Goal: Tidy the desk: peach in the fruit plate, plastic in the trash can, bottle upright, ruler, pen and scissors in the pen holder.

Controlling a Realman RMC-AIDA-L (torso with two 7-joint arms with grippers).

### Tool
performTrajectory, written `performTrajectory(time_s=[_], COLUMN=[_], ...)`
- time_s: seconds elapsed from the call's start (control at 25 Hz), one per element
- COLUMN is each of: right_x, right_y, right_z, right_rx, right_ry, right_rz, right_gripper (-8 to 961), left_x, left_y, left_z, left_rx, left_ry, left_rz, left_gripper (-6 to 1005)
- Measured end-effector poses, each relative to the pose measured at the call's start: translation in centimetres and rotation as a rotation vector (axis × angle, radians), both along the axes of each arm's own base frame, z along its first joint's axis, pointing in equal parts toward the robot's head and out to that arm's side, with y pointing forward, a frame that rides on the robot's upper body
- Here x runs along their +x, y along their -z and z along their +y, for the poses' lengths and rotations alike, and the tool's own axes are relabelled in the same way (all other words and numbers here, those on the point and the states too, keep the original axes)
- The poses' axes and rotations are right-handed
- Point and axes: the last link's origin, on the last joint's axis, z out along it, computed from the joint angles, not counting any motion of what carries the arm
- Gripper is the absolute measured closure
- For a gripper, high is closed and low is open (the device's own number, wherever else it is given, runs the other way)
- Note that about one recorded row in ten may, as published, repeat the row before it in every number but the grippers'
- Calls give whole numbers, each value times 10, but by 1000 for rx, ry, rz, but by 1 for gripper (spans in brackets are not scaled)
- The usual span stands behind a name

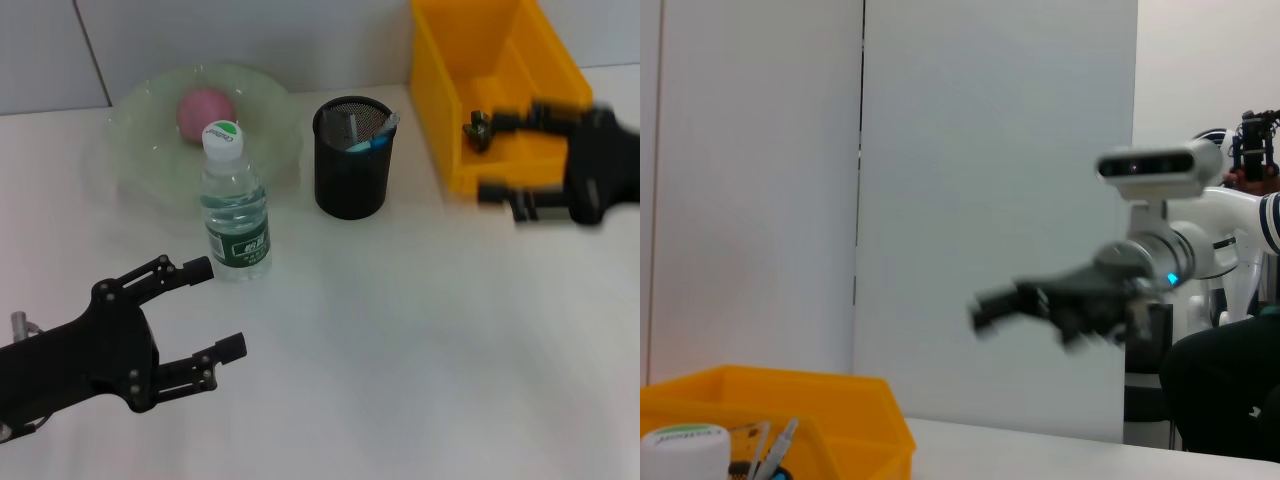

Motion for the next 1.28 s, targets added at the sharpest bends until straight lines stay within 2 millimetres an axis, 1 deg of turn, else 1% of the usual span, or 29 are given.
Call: performTrajectory(time_s=[0.08,0.12,0.16,0.28,0.36,0.76,1.28], right_x=[11,11,19,22,21,18,14], right_y=[6,6,16,31,35,46,48], right_z=[-9,-9,-15,-23,-27,-31,-28], right_rx=[-51,-51,-91,-115,-118,-148,-144], right_ry=[5,5,18,10,-2,-13,-23], right_rz=[-61,-61,-107,-125,-122,-115,-112], right_gripper=[131,126,122,123,124,126,126], left_x=[2,2,4,7,7,2,2], left_y=[1,1,1,6,8,8,10], left_z=[1,1,2,4,4,4,4], left_rx=[-1,-1,-4,-38,-50,-50,-50], left_ry=[11,11,18,45,47,19,15], left_rz=[2,2,4,32,43,53,50], left_gripper=[158,158,158,158,158,158,158])
